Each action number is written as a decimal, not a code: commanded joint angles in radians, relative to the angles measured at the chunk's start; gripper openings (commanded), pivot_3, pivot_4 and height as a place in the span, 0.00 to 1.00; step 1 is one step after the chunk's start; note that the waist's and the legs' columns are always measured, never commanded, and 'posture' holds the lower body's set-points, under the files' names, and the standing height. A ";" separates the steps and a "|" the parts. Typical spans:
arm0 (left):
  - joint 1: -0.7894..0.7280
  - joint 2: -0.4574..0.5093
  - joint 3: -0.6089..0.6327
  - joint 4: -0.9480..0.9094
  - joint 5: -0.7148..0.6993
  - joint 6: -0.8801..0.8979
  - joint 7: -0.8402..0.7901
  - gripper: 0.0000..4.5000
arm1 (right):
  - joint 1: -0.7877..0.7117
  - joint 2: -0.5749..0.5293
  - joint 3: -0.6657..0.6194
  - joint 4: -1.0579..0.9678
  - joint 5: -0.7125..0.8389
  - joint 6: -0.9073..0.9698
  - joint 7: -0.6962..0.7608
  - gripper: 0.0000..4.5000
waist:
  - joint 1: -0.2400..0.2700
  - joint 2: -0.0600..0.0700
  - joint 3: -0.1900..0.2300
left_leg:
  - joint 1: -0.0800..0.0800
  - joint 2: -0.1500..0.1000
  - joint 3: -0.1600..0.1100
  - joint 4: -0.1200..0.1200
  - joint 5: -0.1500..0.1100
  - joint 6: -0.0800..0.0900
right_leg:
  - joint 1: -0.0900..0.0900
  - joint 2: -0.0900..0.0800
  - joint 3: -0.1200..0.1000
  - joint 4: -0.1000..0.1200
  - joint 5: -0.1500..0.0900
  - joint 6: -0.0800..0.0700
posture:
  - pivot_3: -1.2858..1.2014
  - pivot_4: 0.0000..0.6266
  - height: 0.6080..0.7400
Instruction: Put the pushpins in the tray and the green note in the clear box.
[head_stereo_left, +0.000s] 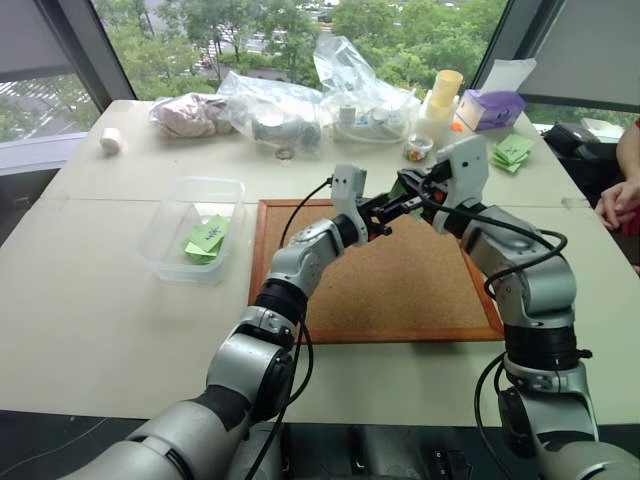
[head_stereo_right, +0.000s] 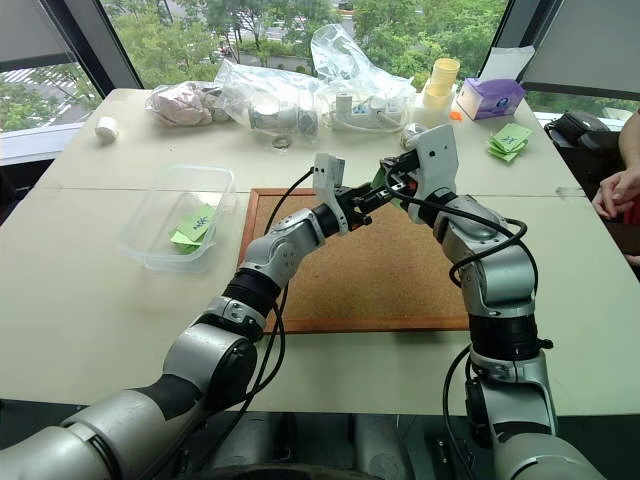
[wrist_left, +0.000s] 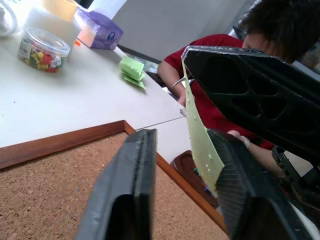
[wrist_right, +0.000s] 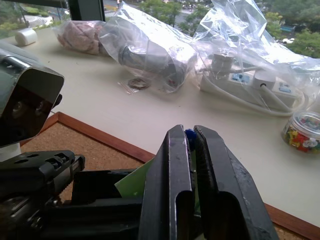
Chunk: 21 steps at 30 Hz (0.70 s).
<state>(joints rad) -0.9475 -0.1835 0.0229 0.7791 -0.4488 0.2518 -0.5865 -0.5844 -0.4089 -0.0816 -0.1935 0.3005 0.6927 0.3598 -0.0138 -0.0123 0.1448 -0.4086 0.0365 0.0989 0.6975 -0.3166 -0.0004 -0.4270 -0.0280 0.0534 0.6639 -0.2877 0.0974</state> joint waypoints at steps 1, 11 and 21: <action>-0.039 -0.105 0.001 -0.015 -0.011 -0.021 -0.015 0.03 | -0.003 0.008 -0.007 -0.049 0.012 -0.001 -0.003 0.00 | 0.000 0.000 0.000 | 0.000 0.000 0.000 0.000 0.000 0.000 | 0.000 0.000 0.000 0.000 0.000 0.000 | 0.52 0.24 0.99; -0.021 -0.095 0.014 -0.037 -0.027 0.018 0.004 0.03 | 0.013 0.010 -0.022 -0.058 0.014 -0.007 -0.004 0.00 | 0.000 0.000 0.000 | 0.000 0.000 0.000 0.000 0.000 0.000 | 0.000 0.000 0.000 0.000 0.000 0.000 | 0.52 0.24 0.99; -0.117 -0.099 0.249 -0.052 -0.313 0.215 0.148 0.03 | 0.114 0.056 -0.116 -0.149 0.074 -0.021 -0.069 0.00 | 0.001 0.000 0.000 | -0.001 0.002 -0.001 0.000 -0.001 0.002 | 0.000 0.000 -0.001 0.000 0.000 0.000 | 0.52 0.24 0.99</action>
<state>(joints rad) -1.0422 -0.1974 0.2639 0.7611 -0.7333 0.4535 -0.4408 -0.4653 -0.3666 -0.1580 -0.2973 0.3594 0.6908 0.3139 -0.0123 -0.0126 0.1449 -0.4093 0.0385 0.0980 0.6975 -0.3164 -0.0007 -0.4269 -0.0284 0.0529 0.6635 -0.2878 0.0975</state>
